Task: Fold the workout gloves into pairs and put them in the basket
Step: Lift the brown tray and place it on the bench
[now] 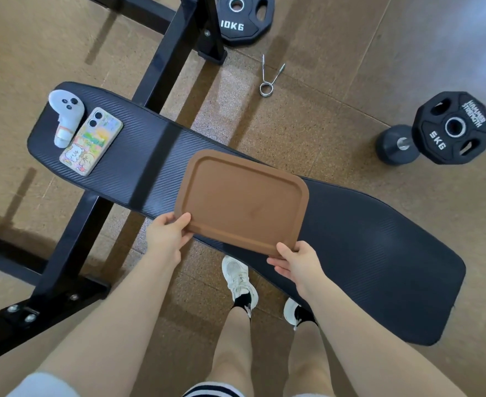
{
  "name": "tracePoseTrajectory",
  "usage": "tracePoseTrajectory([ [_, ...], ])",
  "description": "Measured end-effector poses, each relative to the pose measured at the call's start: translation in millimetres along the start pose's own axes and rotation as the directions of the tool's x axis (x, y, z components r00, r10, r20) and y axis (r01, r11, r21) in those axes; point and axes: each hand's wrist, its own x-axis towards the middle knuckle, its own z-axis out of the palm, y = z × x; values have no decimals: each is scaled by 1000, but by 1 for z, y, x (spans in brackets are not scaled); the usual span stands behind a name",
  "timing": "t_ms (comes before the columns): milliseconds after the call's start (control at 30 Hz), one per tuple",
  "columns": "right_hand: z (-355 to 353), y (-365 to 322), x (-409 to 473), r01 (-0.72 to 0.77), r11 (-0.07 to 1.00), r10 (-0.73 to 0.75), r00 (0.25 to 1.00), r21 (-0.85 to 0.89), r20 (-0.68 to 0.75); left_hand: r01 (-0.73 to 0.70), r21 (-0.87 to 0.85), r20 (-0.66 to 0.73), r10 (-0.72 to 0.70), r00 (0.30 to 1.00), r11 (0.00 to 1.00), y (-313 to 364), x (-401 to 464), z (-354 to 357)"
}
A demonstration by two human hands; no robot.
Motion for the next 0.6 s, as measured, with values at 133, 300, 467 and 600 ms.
tracePoseTrajectory([
  [133, 1, 2, 1, 80, 979, -86, 996, -186, -22, -37, 20, -42, 37, 998, 999, 0, 5, 5],
  [300, 5, 6, -7, 115, 970, -133, 988, -215, -73, 60, -170, -73, -74, 995, 984, -11, -10, 19],
  [467, 18, 13, -8, 55, 998, -55, 997, -14, 53, 229, -137, 175, -204, 963, 964, -49, -38, 44],
  [600, 25, 17, -2, 10, 962, -49, 990, 273, 134, 114, -172, 142, -90, 986, 978, -63, -30, 60],
])
